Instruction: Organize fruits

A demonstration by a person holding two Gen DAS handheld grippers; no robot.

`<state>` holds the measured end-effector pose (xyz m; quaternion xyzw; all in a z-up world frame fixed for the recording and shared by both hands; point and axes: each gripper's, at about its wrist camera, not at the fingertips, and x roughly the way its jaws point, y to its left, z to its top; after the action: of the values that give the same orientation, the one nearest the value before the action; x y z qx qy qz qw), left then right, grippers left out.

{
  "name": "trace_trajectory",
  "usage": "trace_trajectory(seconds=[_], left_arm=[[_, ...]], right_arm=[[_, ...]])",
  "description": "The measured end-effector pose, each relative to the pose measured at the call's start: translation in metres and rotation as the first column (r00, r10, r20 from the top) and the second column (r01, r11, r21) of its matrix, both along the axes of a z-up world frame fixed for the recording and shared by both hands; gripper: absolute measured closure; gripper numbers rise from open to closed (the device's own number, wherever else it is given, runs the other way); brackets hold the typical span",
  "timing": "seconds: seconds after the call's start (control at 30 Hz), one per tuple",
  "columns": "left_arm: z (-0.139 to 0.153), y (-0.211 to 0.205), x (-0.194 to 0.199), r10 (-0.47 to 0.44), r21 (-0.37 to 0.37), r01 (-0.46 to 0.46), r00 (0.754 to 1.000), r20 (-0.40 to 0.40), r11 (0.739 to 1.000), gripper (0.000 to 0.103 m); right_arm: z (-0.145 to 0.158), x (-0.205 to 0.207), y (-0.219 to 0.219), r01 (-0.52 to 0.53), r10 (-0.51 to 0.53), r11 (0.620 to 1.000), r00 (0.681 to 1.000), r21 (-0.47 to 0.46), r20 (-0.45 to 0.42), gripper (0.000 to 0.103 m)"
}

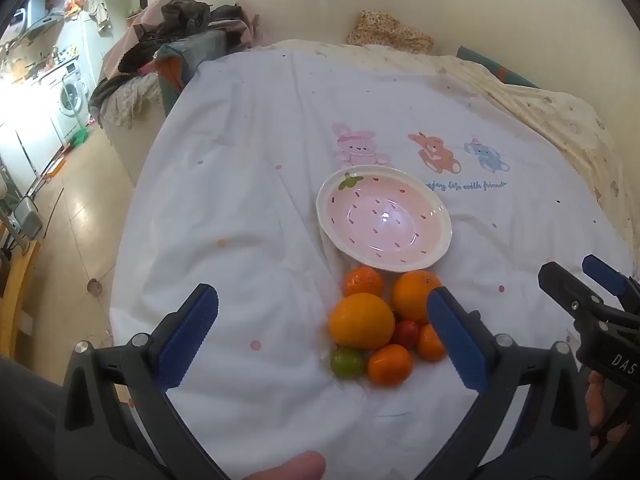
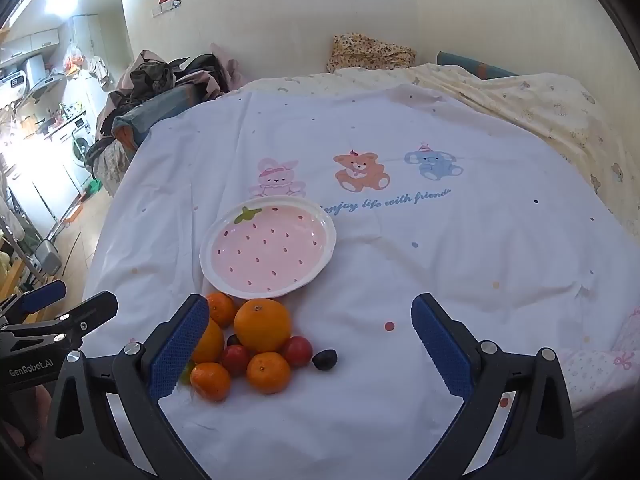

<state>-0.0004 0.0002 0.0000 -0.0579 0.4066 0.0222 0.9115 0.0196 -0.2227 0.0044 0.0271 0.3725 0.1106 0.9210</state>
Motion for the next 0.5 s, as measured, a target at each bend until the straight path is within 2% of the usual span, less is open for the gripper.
trace_trajectory(seconds=[0.5], left_arm=[[-0.0002,-0.0013,0.0000,0.005,0.012,-0.005,1.000,-0.010,1.000,0.000]], right_arm=[[0.0015,0.0002,0.0005,0.002,-0.002,1.000,1.000,0.009,-0.007,0.000]])
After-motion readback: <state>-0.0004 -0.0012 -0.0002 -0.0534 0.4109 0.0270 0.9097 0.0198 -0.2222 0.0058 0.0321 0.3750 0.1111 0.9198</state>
